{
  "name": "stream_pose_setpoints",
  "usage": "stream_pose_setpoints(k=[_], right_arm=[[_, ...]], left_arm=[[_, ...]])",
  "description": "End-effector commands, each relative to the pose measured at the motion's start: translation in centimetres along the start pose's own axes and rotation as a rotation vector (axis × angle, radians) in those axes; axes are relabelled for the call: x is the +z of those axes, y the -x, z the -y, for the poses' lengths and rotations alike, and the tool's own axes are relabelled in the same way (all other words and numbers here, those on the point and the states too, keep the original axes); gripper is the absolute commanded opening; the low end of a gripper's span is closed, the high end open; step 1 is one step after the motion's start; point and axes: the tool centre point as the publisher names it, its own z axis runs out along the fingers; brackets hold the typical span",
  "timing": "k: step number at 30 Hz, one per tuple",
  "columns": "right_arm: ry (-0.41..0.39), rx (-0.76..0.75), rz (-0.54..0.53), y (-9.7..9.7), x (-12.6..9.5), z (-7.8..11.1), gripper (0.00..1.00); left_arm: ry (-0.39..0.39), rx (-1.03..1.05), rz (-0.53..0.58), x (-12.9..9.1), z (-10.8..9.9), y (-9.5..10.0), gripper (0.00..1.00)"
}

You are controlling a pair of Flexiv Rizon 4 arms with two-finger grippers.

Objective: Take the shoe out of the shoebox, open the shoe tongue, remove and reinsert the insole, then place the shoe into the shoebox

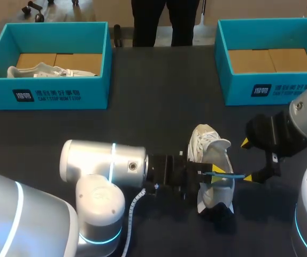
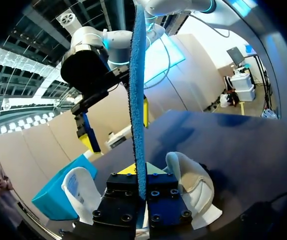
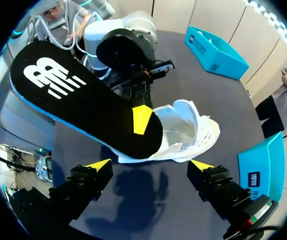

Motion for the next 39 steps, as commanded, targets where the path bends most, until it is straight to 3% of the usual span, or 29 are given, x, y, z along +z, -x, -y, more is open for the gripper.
stream_pose_setpoints(k=[1, 12, 18, 19, 20, 21, 31, 39], right_arm=[[0.001, -0.001, 0.002, -0.1, 0.0, 0.1, 1.00], [0.001, -0.001, 0.002, -0.1, 0.0, 0.1, 1.00], [0.001, -0.001, 0.002, -0.1, 0.0, 0.1, 1.00], [0.001, -0.001, 0.002, -0.1, 0.0, 0.1, 1.00], [0.001, -0.001, 0.002, -0.1, 0.0, 0.1, 1.00], [0.001, -0.001, 0.002, -0.1, 0.0, 0.1, 1.00], [0.001, -0.001, 0.002, -0.1, 0.0, 0.1, 1.00], [0.001, -0.001, 0.002, -0.1, 0.0, 0.1, 1.00]], left_arm=[[0.017, 0.001, 0.005, 0.6, -0.5, -0.1, 0.00], [0.064, 0.033, -0.013, 0.6, -2.4, -0.3, 0.00], [0.077, 0.035, -0.009, 0.8, -2.4, 0.1, 0.00], [0.076, 0.036, -0.007, 0.7, -2.3, 0.2, 0.12], [0.074, 0.038, -0.004, 0.7, -2.1, 0.3, 0.30], [0.073, 0.037, -0.003, 0.6, -1.9, 0.4, 0.35], [0.052, 0.016, 0.006, -0.2, -0.3, 0.8, 0.40], [0.077, 0.022, -0.019, -1.1, 0.2, 0.5, 0.33]])
